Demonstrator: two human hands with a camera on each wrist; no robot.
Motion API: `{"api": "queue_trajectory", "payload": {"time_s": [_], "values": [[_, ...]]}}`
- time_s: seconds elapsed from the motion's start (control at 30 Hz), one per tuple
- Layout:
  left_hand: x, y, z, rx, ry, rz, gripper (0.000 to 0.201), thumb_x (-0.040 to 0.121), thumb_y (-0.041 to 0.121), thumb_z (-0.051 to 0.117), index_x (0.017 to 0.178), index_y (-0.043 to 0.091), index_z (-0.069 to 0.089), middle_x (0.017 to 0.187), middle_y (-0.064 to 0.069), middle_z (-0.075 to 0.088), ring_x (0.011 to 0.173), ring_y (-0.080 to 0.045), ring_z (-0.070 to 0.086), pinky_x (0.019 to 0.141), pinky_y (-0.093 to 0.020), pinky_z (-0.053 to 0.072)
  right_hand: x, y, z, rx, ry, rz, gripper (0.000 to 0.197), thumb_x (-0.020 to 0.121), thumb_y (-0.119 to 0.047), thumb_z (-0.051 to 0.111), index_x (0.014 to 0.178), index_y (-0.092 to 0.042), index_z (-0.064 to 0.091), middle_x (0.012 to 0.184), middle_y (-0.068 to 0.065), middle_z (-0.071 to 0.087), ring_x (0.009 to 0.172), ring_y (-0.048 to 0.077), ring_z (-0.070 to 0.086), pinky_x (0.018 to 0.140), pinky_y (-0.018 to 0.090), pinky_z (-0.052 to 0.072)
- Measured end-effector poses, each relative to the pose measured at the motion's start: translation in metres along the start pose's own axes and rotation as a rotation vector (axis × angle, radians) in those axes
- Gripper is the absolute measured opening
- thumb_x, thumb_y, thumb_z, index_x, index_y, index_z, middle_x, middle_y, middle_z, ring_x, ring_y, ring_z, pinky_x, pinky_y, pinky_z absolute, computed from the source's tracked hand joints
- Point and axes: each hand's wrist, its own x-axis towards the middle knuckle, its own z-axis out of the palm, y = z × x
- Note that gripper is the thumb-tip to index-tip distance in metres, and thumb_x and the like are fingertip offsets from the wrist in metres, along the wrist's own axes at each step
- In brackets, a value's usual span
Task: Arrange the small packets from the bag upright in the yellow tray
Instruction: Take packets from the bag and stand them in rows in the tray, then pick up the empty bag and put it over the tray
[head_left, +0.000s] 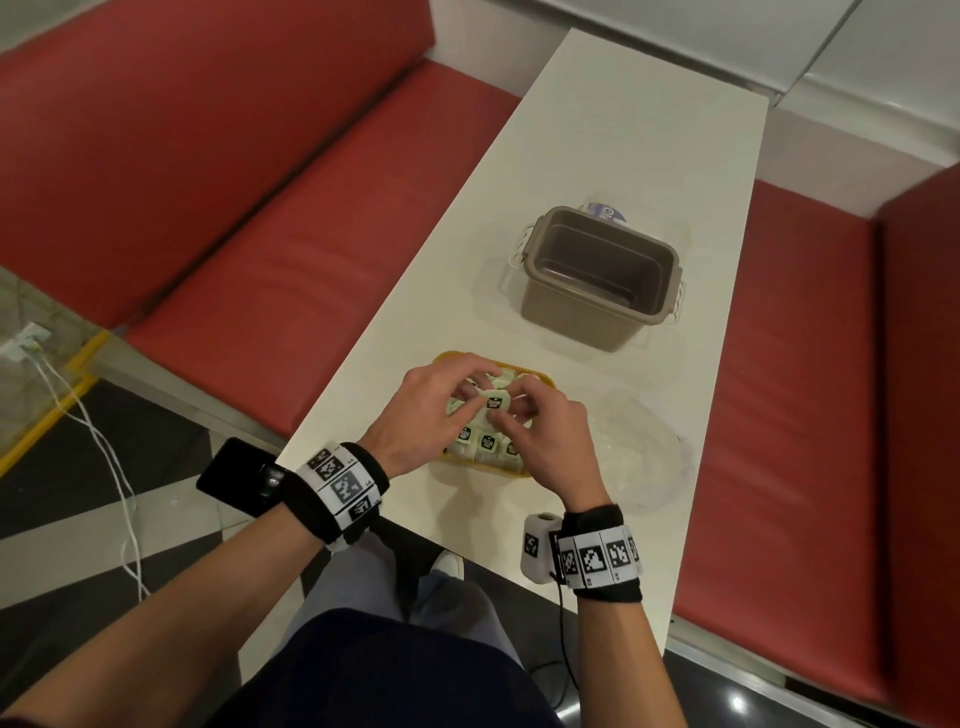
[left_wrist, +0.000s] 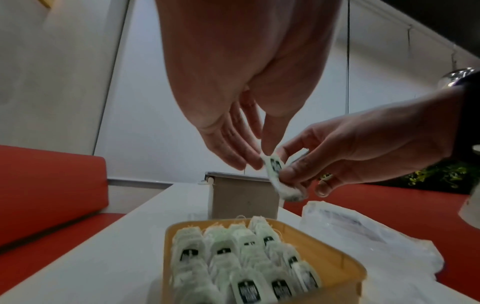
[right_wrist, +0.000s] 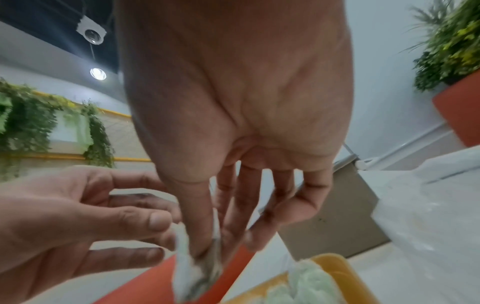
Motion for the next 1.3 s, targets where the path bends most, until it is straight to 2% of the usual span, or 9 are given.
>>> {"api": "queue_trajectory", "payload": {"time_s": [0.13,0.23,0.3,0.47,0.63,0.7,0.87,1.03,1.3], "values": [[-0.010,-0.017,0.016,0.049,0.029,-0.039,0.028,0.099,0.012,0.072,0.124,0.024,0.069,0.117,0.012,0.068,0.107,-0.004,0.066,0.094,-0.024,0.055,-0.003,0.025,0.011,-0.136,0.088,0.206,0.017,0.095,-0.036,0.078,0.107,-0.033,0.066,0.085,-0.012,0.073,0.094,0.024,0.069,0.090,0.044,0.054],[-0.030,-0.039,0.027,0.121,-0.033,-0.105,0.018,0.099,0.017,0.073,0.115,0.026,0.071,0.112,0.014,0.069,0.105,-0.001,0.064,0.094,-0.030,0.056,-0.010,0.031,0.023,-0.212,0.069,0.314,0.024,0.100,-0.032,0.072,0.119,-0.032,0.057,0.094,-0.009,0.070,0.107,0.026,0.058,0.093,0.044,0.036],[-0.043,-0.053,0.032,0.174,-0.073,-0.100,0.013,0.099,0.021,0.073,0.111,0.025,0.071,0.109,0.014,0.068,0.102,-0.002,0.064,0.092,-0.034,0.057,-0.013,0.030,0.033,-0.232,0.034,0.324,0.028,0.101,-0.028,0.070,0.119,-0.032,0.049,0.095,-0.007,0.069,0.107,0.026,0.056,0.090,0.044,0.029],[-0.060,-0.066,0.040,0.273,-0.116,-0.095,0.013,0.099,0.027,0.073,0.111,0.025,0.070,0.111,0.012,0.067,0.105,-0.010,0.062,0.091,-0.035,0.056,-0.010,0.027,0.061,-0.360,-0.037,0.324,0.040,0.098,-0.024,0.072,0.127,-0.021,0.044,0.109,0.003,0.068,0.106,0.033,0.060,0.088,0.046,0.028],[-0.060,-0.074,0.046,0.357,-0.119,-0.034,0.015,0.097,0.022,0.076,0.111,0.021,0.071,0.109,0.005,0.070,0.102,-0.018,0.064,0.088,-0.041,0.056,-0.011,0.019,0.067,-0.580,-0.023,0.279,0.054,0.099,-0.036,0.072,0.139,-0.016,0.042,0.105,0.007,0.074,0.102,0.035,0.066,0.086,0.046,0.033],[-0.060,-0.078,0.048,0.363,-0.109,-0.033,0.014,0.097,0.022,0.076,0.111,0.020,0.072,0.109,0.004,0.071,0.102,-0.019,0.065,0.088,-0.042,0.057,-0.012,0.013,0.057,-0.633,0.002,0.271,0.048,0.099,-0.040,0.072,0.135,-0.018,0.049,0.104,0.009,0.074,0.105,0.035,0.066,0.090,0.047,0.038],[-0.060,-0.083,0.049,0.407,-0.097,0.011,0.017,0.095,0.020,0.079,0.112,0.022,0.076,0.108,0.004,0.073,0.099,-0.021,0.068,0.083,-0.041,0.057,-0.006,0.012,0.034,-0.638,-0.024,0.176,0.008,0.099,-0.029,0.067,0.107,-0.032,0.068,0.094,0.002,0.070,0.107,0.031,0.060,0.090,0.045,0.039],[-0.058,-0.090,0.056,0.443,-0.088,0.044,0.015,0.099,0.016,0.073,0.110,0.025,0.080,0.100,0.006,0.074,0.089,-0.023,0.068,0.076,-0.041,0.056,0.003,0.019,0.045,-0.701,-0.216,0.068,0.009,0.097,-0.033,0.070,0.097,-0.033,0.079,0.094,0.000,0.074,0.110,0.028,0.061,0.096,0.044,0.040],[-0.059,-0.096,0.059,0.435,-0.088,0.036,0.018,0.104,0.021,0.062,0.104,0.027,0.078,0.099,0.009,0.071,0.089,-0.020,0.066,0.077,-0.039,0.051,0.014,0.020,0.057,-0.777,-0.189,-0.076,0.014,0.090,-0.038,0.074,0.081,-0.029,0.070,0.078,-0.004,0.066,0.096,0.027,0.061,0.092,0.044,0.040]]}}
